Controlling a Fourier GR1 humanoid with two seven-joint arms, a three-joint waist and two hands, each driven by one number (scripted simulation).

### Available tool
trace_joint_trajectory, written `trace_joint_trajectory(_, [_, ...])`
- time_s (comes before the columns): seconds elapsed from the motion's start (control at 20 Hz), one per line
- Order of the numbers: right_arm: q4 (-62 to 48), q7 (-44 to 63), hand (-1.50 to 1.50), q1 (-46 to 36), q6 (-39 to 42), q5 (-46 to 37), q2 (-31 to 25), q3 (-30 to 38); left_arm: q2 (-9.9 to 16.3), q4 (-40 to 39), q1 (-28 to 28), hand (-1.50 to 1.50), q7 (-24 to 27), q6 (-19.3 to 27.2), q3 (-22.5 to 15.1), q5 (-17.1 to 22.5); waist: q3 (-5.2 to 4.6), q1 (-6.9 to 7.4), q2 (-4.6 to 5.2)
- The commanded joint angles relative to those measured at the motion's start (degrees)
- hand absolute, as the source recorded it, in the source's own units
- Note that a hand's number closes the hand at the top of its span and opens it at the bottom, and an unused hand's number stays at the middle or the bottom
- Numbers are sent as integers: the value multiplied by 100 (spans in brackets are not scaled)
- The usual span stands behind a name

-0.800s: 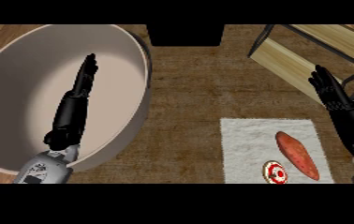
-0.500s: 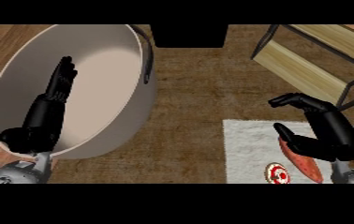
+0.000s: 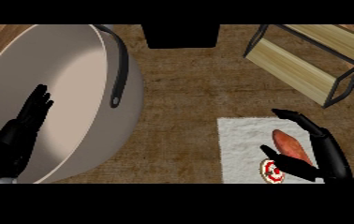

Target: Pick the sweet potato from the placemat and place it in the tiered shelf

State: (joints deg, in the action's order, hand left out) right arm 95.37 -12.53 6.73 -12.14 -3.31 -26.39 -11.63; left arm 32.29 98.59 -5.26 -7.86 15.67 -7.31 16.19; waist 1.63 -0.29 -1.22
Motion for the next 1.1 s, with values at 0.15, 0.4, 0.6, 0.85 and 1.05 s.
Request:
trace_joint_trajectory(0.15, [1095, 1059, -150, 642, -623, -1479, -555, -348, -44, -540, -221, 0, -159, -222, 179, 308, -201, -195, 97])
trace_joint_trajectory(0.4, [1465, 2313, -150, 832, -252, -2368, -1447, -129, -113, -438, -553, 0, 117, -308, 177, 271, -217, -140, 109])
trace_joint_trajectory(0.6, [2046, 3209, -150, 969, 661, -2881, -2027, -569, -32, -516, -319, 0, -4, -350, 340, 345, -217, -164, 135])
trace_joint_trajectory(0.85, [2256, 4187, -150, 609, 1905, -3297, -2658, -873, -150, -498, -355, 0, 116, -524, 206, 378, -208, 20, 162])
trace_joint_trajectory(1.05, [2272, 4700, -150, 100, 2634, -3437, -2630, -1170, -200, -796, -163, 0, 204, -643, 241, 338, -188, 84, 172])
